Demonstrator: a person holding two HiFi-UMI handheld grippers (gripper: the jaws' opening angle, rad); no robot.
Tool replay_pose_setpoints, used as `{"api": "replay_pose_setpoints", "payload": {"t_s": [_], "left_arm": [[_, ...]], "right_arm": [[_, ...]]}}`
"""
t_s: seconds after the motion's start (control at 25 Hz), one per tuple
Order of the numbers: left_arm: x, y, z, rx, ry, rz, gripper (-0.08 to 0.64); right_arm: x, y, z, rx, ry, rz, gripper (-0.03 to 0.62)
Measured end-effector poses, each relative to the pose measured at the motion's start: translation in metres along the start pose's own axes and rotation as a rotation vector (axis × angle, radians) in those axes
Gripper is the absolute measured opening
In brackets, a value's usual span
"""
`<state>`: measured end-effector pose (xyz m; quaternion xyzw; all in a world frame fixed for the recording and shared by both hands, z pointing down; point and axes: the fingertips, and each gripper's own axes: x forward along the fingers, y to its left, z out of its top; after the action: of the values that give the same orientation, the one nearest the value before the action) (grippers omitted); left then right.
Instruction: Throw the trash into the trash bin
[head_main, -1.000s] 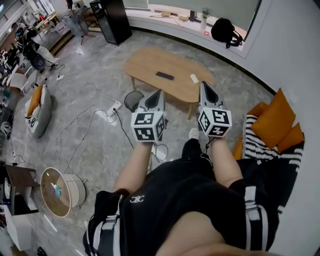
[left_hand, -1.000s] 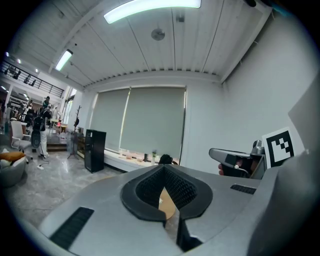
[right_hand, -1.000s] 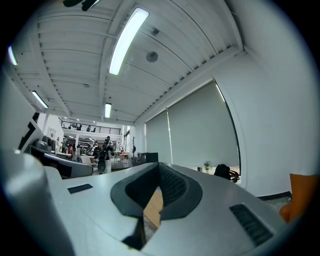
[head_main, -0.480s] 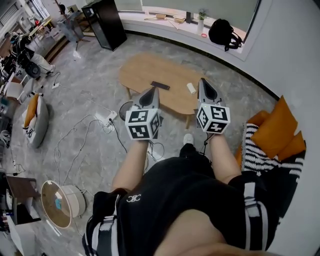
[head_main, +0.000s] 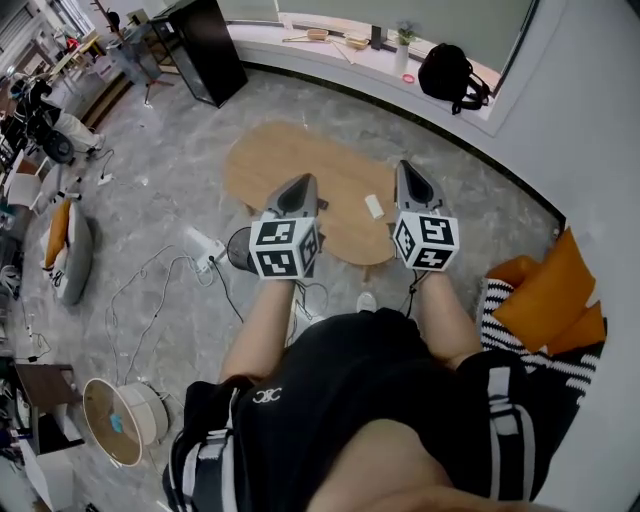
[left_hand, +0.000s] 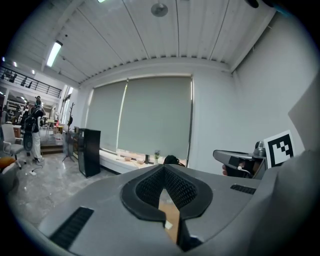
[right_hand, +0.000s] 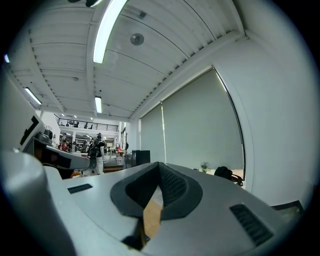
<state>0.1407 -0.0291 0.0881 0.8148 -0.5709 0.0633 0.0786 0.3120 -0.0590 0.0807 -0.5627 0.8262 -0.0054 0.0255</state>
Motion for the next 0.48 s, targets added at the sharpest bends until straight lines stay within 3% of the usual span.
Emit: {"api": "replay_pose_setpoints", "payload": {"t_s": [0.28,0.48], "left_arm": [[0.09,0.007,0.013,-0.022,0.027,0.01,0.012],[0.128,0.011,-0.001,-0.037,0.067,-0.002,0.012]], "right_arm": [[0.069,-0.047,-0.011,-0.008,0.038,0.042,0.012],[0.1,-0.068,-0.025,-0.01,0.069,0.04,0.012]]}}
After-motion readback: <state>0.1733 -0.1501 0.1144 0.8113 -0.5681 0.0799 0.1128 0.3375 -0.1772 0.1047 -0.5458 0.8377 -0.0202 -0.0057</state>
